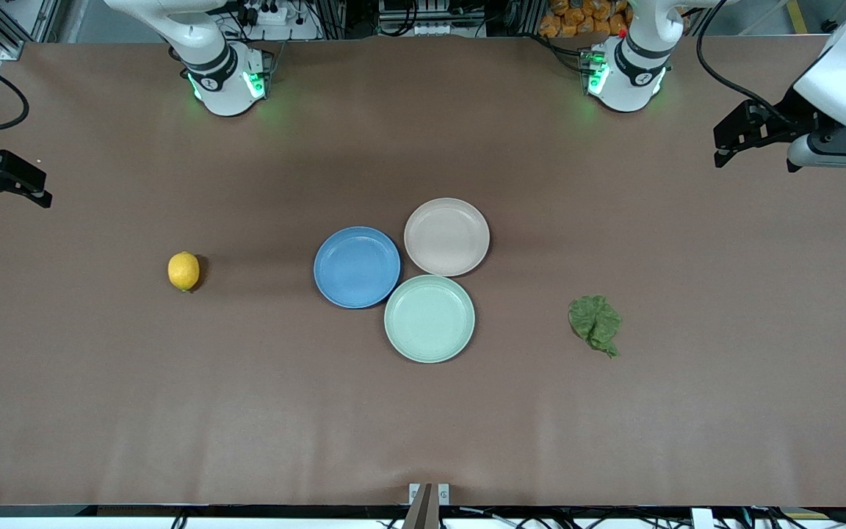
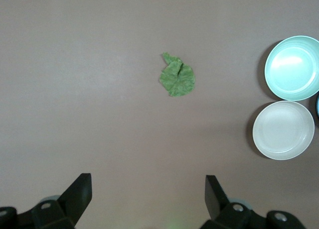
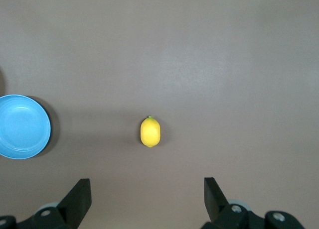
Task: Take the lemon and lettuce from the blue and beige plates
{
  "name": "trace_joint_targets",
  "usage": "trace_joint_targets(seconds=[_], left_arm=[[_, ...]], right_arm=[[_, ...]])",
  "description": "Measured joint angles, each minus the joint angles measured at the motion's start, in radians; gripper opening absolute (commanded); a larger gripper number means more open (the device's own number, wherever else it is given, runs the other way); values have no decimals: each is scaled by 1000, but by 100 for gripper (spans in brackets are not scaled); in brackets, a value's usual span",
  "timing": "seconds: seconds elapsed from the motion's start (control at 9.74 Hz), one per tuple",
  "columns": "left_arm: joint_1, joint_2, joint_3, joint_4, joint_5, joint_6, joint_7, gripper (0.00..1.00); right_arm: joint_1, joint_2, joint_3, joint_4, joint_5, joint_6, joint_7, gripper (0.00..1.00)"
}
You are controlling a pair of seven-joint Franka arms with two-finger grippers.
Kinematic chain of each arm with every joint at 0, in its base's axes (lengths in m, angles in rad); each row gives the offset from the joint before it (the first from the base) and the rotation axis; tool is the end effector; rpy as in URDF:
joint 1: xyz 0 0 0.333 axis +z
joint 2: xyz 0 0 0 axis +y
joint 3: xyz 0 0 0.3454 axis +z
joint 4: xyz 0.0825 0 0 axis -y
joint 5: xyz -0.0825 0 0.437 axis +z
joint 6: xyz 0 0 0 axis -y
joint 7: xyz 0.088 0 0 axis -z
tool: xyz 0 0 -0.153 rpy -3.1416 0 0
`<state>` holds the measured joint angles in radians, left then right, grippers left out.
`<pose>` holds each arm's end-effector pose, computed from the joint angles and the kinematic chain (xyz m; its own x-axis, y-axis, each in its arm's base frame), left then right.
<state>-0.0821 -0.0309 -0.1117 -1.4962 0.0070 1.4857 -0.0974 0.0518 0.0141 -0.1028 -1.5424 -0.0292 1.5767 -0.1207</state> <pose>0.5778 -0.1134 0.6576 0.9952 -0.0956 0.0211 -0.0955 -0.9954 -0.0084 0.6132 -0.0353 0.6149 0.9974 0.0698 0.0164 0.0692 -0.9971 0.0329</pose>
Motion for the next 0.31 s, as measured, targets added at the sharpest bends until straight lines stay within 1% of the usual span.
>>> trace_joint_targets(seconds=[0.31], left_arm=[[0,0,0,0,0,0,0,100]], right_arm=[[1,12,0,6,0,0,0,100]])
